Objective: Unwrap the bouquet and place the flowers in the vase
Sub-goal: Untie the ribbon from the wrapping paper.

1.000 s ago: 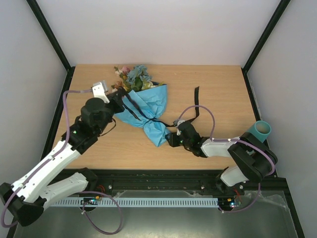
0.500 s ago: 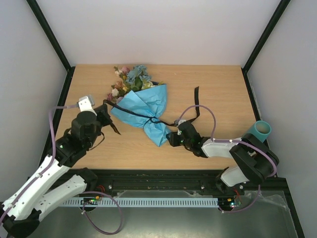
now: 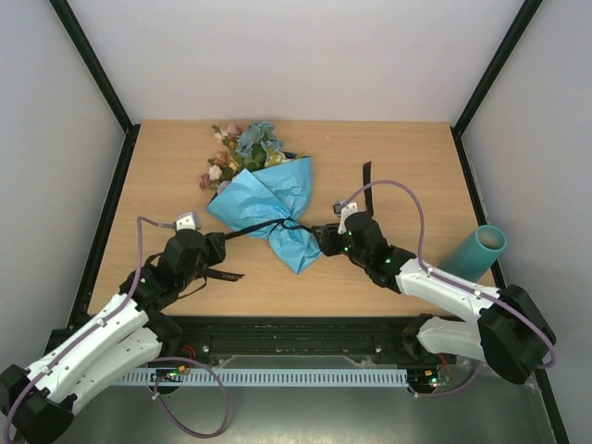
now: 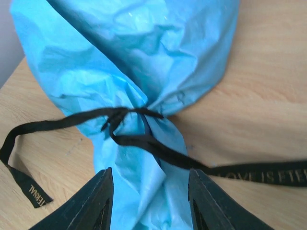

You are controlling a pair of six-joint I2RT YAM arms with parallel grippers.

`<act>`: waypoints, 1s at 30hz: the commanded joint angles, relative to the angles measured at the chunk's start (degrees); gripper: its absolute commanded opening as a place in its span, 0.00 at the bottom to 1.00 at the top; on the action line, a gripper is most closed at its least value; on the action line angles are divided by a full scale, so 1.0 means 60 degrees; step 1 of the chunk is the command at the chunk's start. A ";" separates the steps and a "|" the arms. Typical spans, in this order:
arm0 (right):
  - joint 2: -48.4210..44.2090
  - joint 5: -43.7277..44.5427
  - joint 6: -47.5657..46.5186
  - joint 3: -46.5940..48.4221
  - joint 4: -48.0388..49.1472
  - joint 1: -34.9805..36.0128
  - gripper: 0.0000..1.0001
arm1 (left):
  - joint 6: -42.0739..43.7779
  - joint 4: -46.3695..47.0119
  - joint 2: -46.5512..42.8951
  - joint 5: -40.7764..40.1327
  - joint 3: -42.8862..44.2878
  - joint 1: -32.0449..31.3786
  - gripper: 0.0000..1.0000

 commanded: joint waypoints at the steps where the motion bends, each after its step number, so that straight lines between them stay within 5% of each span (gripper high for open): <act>1: 0.0397 0.0096 -0.0963 0.0879 0.0025 0.0049 0.42 | 0.0368 0.1630 0.0176 0.1256 -0.0411 0.0045 0.41; 9: 0.2988 -0.0755 -0.3681 0.2991 -0.0514 0.0053 0.42 | 0.0858 0.3679 0.1921 0.2778 -0.0770 0.0883 0.51; 15: 0.3900 -0.0994 -0.6224 0.3034 0.0433 0.0054 0.42 | 0.0878 0.5617 0.3019 0.4852 -0.0999 0.2205 0.54; 30: 0.5416 -0.1622 -0.9556 0.3453 0.0506 0.0057 0.33 | 0.2130 0.7376 0.5043 0.4757 -0.1107 0.2428 0.54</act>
